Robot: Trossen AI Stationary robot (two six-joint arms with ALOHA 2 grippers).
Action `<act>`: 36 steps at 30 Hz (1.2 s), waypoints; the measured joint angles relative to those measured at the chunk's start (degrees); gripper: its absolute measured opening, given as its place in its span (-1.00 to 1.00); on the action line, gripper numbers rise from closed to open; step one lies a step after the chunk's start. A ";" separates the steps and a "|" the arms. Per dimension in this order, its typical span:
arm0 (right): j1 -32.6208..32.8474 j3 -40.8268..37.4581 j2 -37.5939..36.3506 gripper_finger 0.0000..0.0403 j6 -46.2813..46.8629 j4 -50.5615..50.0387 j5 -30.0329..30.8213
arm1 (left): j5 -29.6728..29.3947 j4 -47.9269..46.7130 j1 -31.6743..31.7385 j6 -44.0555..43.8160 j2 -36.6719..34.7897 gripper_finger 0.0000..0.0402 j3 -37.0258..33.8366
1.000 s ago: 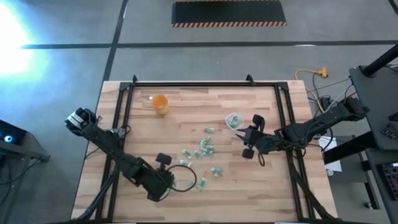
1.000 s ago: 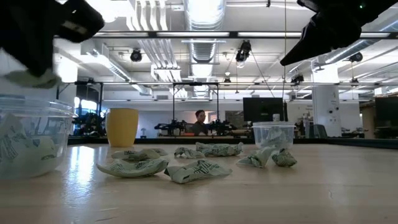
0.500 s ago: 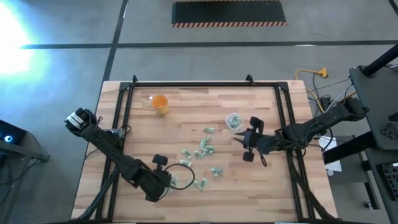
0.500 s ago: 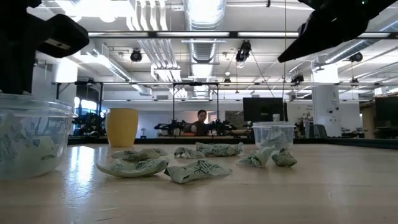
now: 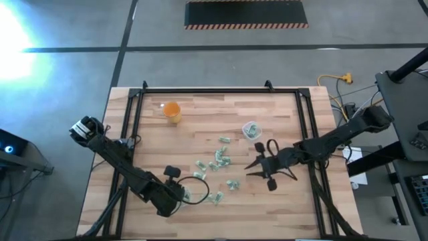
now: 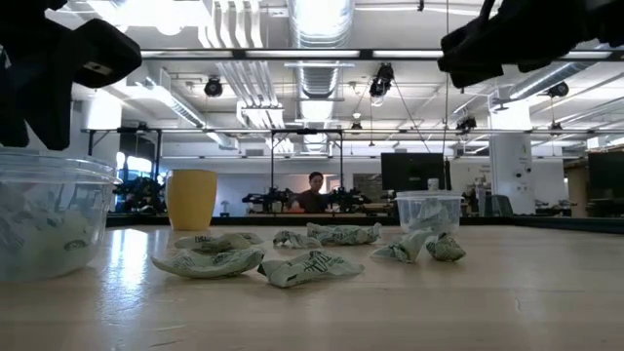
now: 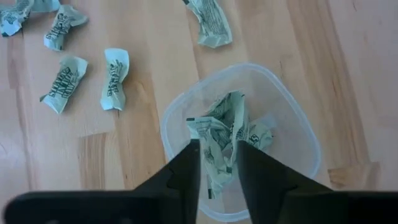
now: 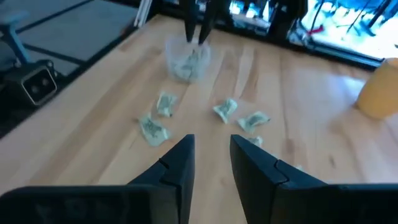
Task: Pick and place Stevia / Truvia into bins
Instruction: Put the green stevia packet into the top transparent container
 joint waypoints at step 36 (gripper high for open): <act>-0.09 12.93 28.96 -0.54 4.37 -5.71 -5.29 | -23.91 2.76 0.37 14.65 -17.08 -0.38 -3.74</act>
